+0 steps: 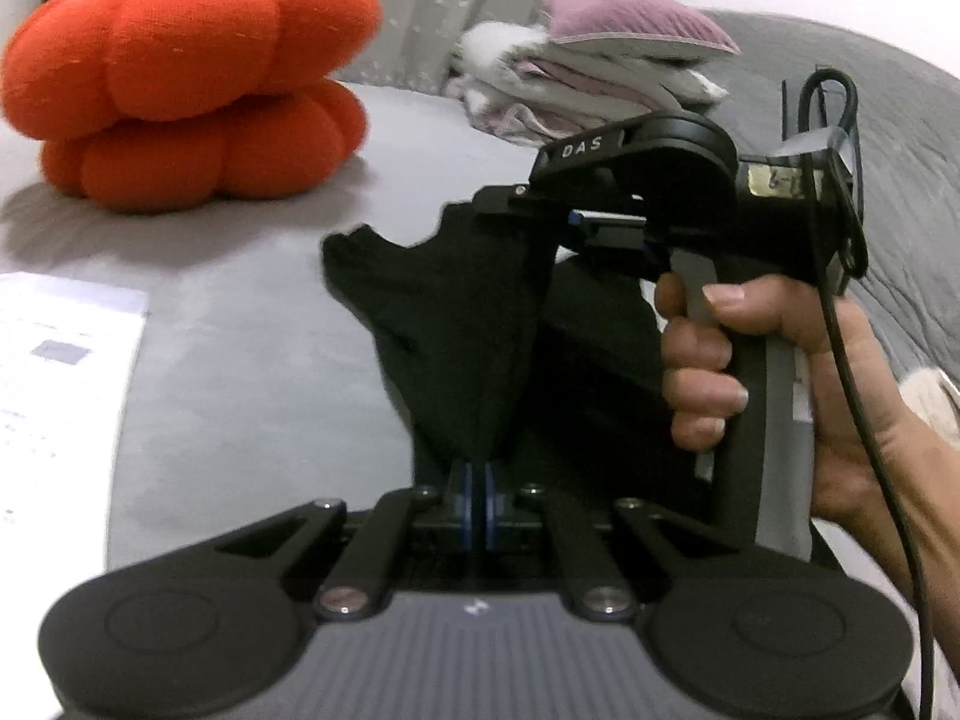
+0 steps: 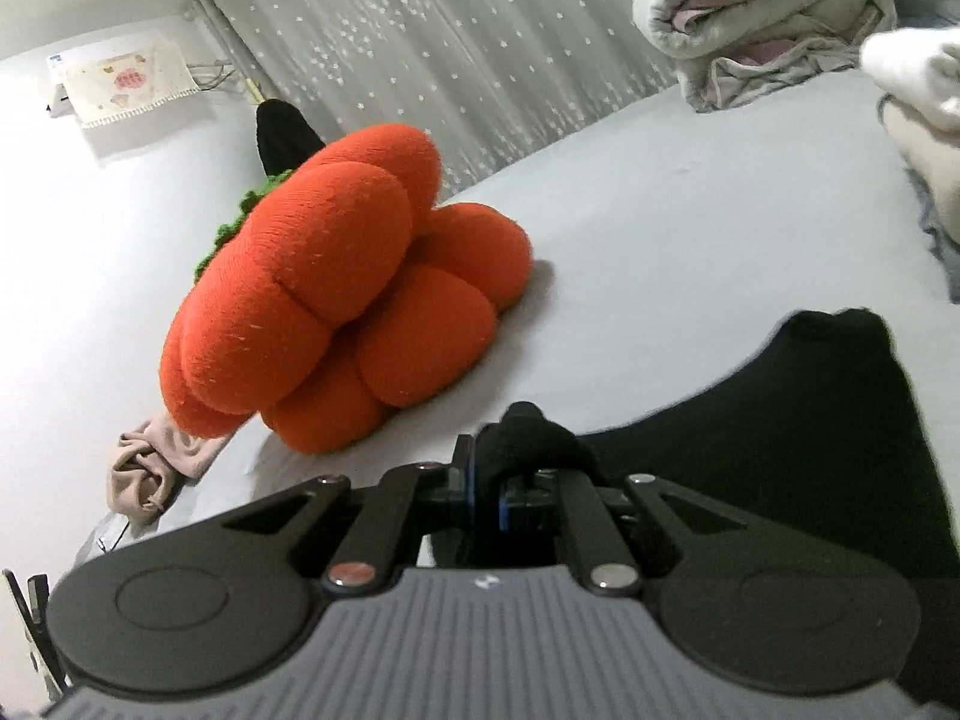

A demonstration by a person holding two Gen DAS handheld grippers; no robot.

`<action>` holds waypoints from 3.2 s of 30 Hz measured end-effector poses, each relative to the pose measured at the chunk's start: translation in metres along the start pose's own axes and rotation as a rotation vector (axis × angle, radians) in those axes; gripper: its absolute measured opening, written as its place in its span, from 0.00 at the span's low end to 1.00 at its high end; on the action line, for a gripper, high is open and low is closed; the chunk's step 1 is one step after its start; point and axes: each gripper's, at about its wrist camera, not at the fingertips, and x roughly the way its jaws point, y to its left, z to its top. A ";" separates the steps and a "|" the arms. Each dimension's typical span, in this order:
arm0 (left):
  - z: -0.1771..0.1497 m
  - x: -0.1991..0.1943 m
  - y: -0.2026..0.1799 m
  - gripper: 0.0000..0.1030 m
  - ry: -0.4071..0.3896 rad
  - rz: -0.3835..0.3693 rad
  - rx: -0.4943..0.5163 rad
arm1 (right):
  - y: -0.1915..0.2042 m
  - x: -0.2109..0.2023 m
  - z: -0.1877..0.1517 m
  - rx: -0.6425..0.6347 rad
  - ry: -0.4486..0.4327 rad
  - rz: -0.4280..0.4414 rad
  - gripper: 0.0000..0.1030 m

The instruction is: Fold clothes

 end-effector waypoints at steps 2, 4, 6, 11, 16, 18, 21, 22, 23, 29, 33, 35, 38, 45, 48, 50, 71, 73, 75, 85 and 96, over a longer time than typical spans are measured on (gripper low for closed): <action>-0.002 0.005 -0.004 0.05 0.032 -0.009 0.018 | -0.012 -0.001 -0.003 0.004 0.002 -0.029 0.11; -0.003 0.007 -0.006 0.09 0.051 -0.011 0.035 | -0.027 -0.005 -0.007 0.015 0.001 -0.066 0.14; -0.002 0.008 -0.007 0.11 0.058 -0.013 0.050 | -0.044 -0.010 -0.010 0.048 0.009 -0.090 0.14; -0.001 0.007 -0.001 0.15 0.071 -0.035 0.027 | -0.065 -0.023 -0.014 0.103 0.035 -0.086 0.14; 0.000 0.004 0.004 0.24 0.063 -0.036 0.007 | -0.060 -0.031 -0.005 0.085 0.017 -0.053 0.46; -0.001 0.003 0.007 0.25 0.055 -0.030 -0.015 | -0.060 -0.029 0.001 0.075 0.007 -0.056 0.46; -0.001 0.003 0.013 0.25 0.047 -0.028 -0.061 | -0.062 -0.016 0.009 0.056 0.019 -0.071 0.46; 0.000 0.004 0.015 0.25 0.045 -0.028 -0.077 | -0.061 -0.012 0.009 0.043 0.027 -0.081 0.46; 0.001 0.005 0.017 0.25 0.042 -0.030 -0.090 | -0.060 -0.006 0.009 0.027 0.042 -0.087 0.46; 0.003 0.010 0.019 0.24 0.044 -0.043 -0.117 | -0.045 0.016 0.001 -0.101 0.110 -0.117 0.10; 0.005 0.009 0.018 0.05 0.043 -0.005 -0.107 | -0.031 -0.003 0.001 -0.167 0.001 -0.189 0.09; 0.006 0.008 0.019 0.05 0.042 0.016 -0.114 | -0.029 -0.007 0.001 -0.208 -0.012 -0.258 0.09; 0.007 0.007 0.021 0.05 0.046 0.034 -0.119 | -0.033 -0.008 -0.001 -0.229 0.022 -0.306 0.09; 0.007 0.007 0.022 0.05 0.087 0.004 -0.109 | -0.033 -0.014 0.005 -0.184 0.066 -0.281 0.19; 0.007 0.007 0.023 0.05 0.096 -0.004 -0.112 | -0.018 -0.008 0.009 -0.214 0.068 -0.229 0.44; 0.006 0.007 0.024 0.05 0.102 -0.008 -0.114 | -0.003 0.001 0.010 -0.257 0.083 -0.178 0.44; 0.004 0.005 0.021 0.05 0.088 0.012 -0.115 | 0.028 0.100 0.005 -0.374 0.131 -0.048 0.02; 0.003 0.005 0.017 0.05 0.085 0.026 -0.102 | 0.022 0.106 0.007 -0.350 0.129 -0.084 0.02; 0.002 0.005 0.013 0.05 0.082 0.037 -0.083 | 0.020 0.110 0.007 -0.354 0.151 -0.106 0.03; 0.005 -0.001 0.012 0.27 0.024 0.061 -0.060 | 0.001 0.057 0.036 -0.204 0.129 -0.105 0.36; 0.004 0.004 -0.001 0.31 0.007 0.082 0.015 | -0.044 -0.037 0.021 -0.032 0.148 -0.112 0.36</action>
